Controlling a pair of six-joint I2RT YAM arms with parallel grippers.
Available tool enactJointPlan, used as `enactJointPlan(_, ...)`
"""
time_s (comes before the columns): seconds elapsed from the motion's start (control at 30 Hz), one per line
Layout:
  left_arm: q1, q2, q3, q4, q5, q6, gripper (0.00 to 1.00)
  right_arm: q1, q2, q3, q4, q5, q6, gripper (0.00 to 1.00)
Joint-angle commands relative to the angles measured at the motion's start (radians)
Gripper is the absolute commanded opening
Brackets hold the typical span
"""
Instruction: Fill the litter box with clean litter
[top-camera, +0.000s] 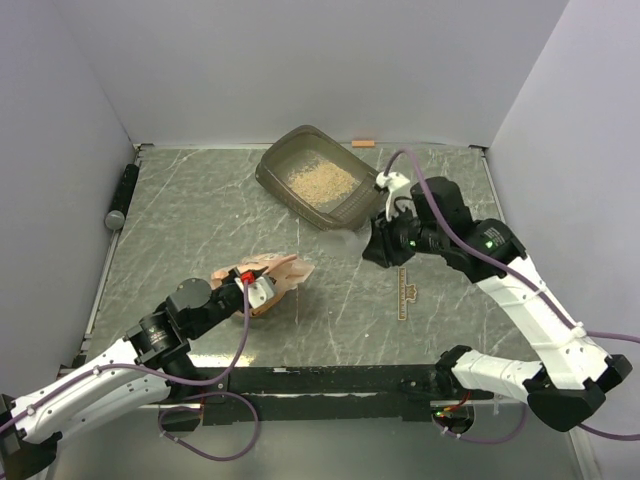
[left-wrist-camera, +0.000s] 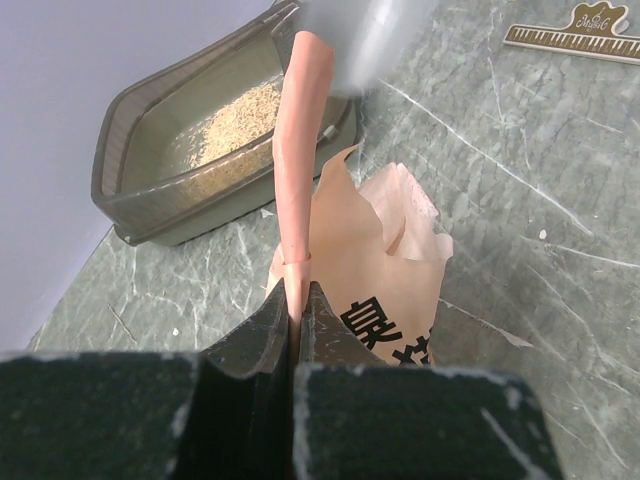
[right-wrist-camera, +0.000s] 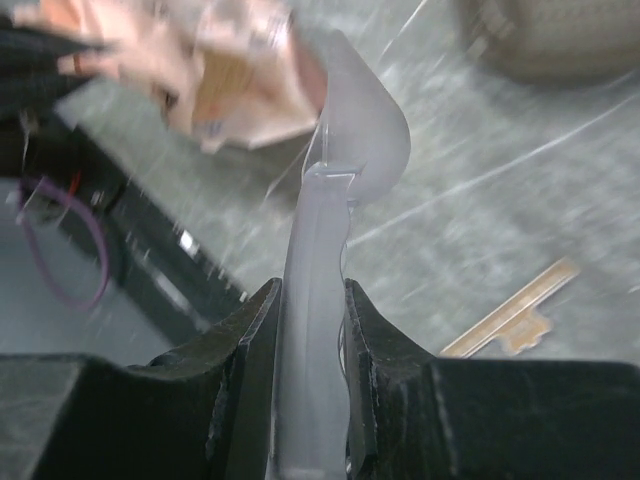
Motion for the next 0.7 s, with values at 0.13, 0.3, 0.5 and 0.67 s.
enactJointPlan(0.13, 0.000, -0.014, 0.041, 0.046, 0.056, -0.028, 0.01, -0.005, 0.000, -0.068, 0.031, -0.230, 0.055, 0.00)
enactJointPlan(0.3, 0.000, -0.025, 0.041, 0.046, 0.057, -0.026, 0.01, -0.004, 0.029, -0.068, 0.072, -0.277, 0.072, 0.00)
enactJointPlan(0.5, -0.002, -0.034, 0.041, 0.049, 0.071, -0.032, 0.01, -0.005, 0.098, -0.065, 0.107, -0.297, 0.071, 0.00)
enactJointPlan(0.67, -0.002, -0.030, 0.047, 0.046, 0.079, -0.037, 0.01, -0.002, 0.164, -0.054, 0.137, -0.322, 0.069, 0.00)
